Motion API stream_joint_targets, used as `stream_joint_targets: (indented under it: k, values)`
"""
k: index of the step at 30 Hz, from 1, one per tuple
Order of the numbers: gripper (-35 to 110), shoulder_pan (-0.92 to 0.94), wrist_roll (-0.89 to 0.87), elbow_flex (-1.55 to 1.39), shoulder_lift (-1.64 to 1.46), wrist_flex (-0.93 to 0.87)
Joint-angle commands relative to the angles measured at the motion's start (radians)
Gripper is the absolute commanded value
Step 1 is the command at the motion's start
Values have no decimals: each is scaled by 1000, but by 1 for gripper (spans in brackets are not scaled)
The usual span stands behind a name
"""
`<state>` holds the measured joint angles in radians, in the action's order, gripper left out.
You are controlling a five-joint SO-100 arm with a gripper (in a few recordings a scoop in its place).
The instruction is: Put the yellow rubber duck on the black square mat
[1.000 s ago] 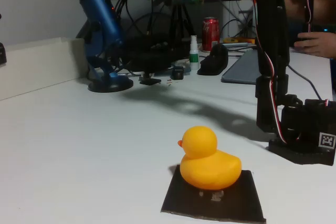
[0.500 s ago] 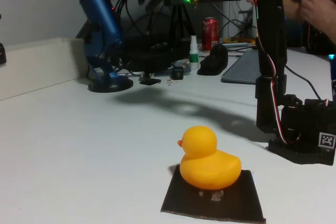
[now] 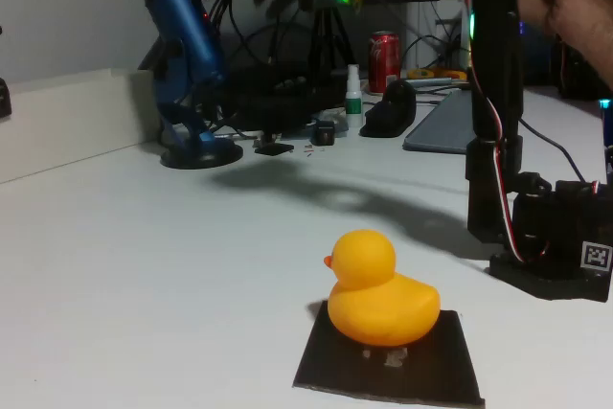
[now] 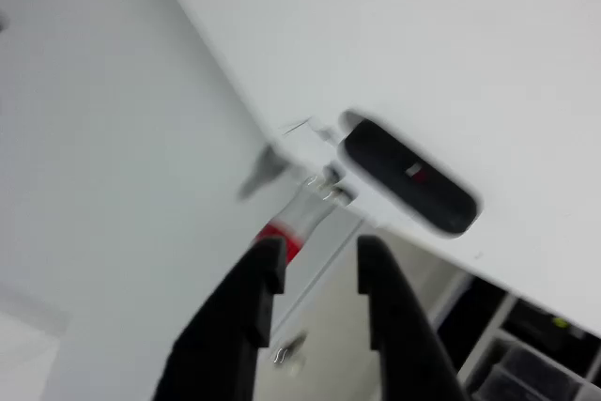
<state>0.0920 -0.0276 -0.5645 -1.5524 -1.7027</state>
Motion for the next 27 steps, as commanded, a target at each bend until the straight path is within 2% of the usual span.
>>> stream_joint_targets:
  k: [1, 5, 11, 19, 27]
  values:
    - [9, -5, -20, -34, -207, 0]
    - [9, -5, -20, -163, -342, 32]
    - [9, -6, -20, -546, -468, 77]
    - [9, -9, -20, -1226, -801, 448]
    - [9, -6, -20, -1789, -959, 816]
